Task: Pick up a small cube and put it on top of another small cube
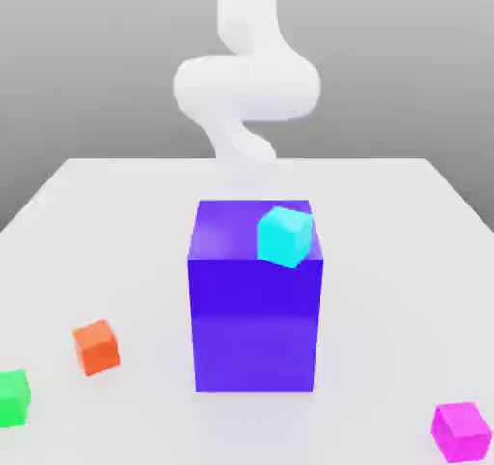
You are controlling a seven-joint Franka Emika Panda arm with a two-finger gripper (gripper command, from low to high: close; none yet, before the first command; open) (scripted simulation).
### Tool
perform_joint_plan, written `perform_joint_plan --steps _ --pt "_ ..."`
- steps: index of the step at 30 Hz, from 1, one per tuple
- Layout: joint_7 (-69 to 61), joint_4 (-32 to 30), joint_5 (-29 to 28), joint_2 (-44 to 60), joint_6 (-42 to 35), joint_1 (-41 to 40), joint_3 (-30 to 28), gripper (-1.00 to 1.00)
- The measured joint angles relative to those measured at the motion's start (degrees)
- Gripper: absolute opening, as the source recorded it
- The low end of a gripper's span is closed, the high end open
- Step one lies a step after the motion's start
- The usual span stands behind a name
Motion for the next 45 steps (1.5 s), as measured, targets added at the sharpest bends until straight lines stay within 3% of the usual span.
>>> perform_joint_plan --steps 10,18,24,31,35,36,45 --pt "-26.6 0.7 8.6 21.2 5.1 14.4 -5.3 0.0" --pt "-45.9 1.1 13.2 37.6 9.2 20.7 -3.5 0.0" --pt "-56.5 1.1 11.1 49.0 13.2 24.0 -1.6 0.0" --pt "-63.4 1.2 1.6 61.2 18.6 27.6 -0.6 0.0" --pt "-64.3 2.7 1.0 69.6 24.8 27.7 -0.2 0.0" --pt "-64.4 3.0 1.1 70.7 25.7 27.6 -0.1 -1.0" --pt "-64.1 2.2 0.6 67.1 22.8 27.8 -0.3 -1.0"
